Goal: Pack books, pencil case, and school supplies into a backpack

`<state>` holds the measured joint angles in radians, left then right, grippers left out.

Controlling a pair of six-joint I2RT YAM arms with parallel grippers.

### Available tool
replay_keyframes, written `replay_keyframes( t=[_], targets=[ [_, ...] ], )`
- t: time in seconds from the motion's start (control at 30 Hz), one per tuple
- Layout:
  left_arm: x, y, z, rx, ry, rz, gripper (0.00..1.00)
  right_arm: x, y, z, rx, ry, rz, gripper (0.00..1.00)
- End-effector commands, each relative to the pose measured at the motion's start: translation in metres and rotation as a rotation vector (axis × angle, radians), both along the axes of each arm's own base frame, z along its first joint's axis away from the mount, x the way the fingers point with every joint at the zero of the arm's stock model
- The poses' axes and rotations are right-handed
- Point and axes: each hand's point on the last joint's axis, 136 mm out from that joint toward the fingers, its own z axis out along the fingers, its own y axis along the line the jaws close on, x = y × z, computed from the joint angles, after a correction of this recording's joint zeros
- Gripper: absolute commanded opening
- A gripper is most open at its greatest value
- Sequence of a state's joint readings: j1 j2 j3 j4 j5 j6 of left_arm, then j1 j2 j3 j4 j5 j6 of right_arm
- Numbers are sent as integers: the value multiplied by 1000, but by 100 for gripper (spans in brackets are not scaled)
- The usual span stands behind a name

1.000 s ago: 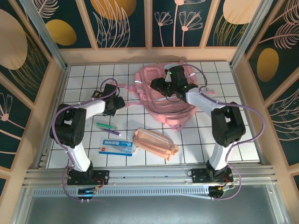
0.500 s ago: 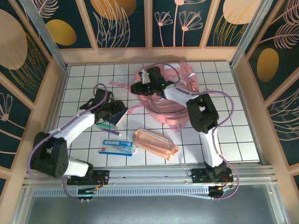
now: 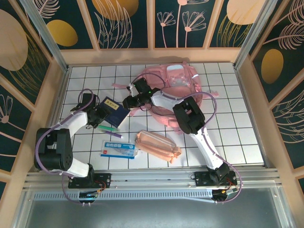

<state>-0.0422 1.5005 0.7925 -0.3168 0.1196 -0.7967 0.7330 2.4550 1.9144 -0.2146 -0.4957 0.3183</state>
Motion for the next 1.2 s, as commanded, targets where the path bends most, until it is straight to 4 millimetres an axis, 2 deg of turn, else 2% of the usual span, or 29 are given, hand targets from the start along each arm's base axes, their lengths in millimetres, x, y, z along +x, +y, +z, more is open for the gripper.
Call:
replay_keyframes(
  t=[0.0,0.1,0.23,0.3,0.33,0.37,0.4,0.63,0.83,1.0,1.17],
  targets=[
    [9,10,-11,8,-7,48,68,-2,-2,-17,-46,7,19,38],
    [12,4,-25,-18,7,21,67,-17,3,-24,-48,44,62,33],
    [21,-15,-34,-89,9,-81,67,-34,9,-24,-29,108,96,28],
    [24,-18,-37,-92,14,-115,66,-40,9,-23,-25,135,105,24],
    [27,-19,-35,-96,3,-127,65,-41,9,-23,-30,138,105,24],
    [25,-20,-44,-98,33,-134,64,-42,7,-24,-40,140,106,24],
    [26,-20,-45,-92,40,-141,64,-41,4,-26,-57,139,97,24],
    [30,-18,-42,-82,30,-140,63,-41,-6,-31,-115,145,77,22],
    [35,-27,-50,-135,21,-155,56,-42,-4,-28,-94,155,73,20],
    [45,-41,-41,-204,-42,-200,52,-55,2,-28,-33,215,110,18],
    [57,-60,-18,-301,-149,-266,50,-67,0,-27,20,286,120,16]
  ],
)
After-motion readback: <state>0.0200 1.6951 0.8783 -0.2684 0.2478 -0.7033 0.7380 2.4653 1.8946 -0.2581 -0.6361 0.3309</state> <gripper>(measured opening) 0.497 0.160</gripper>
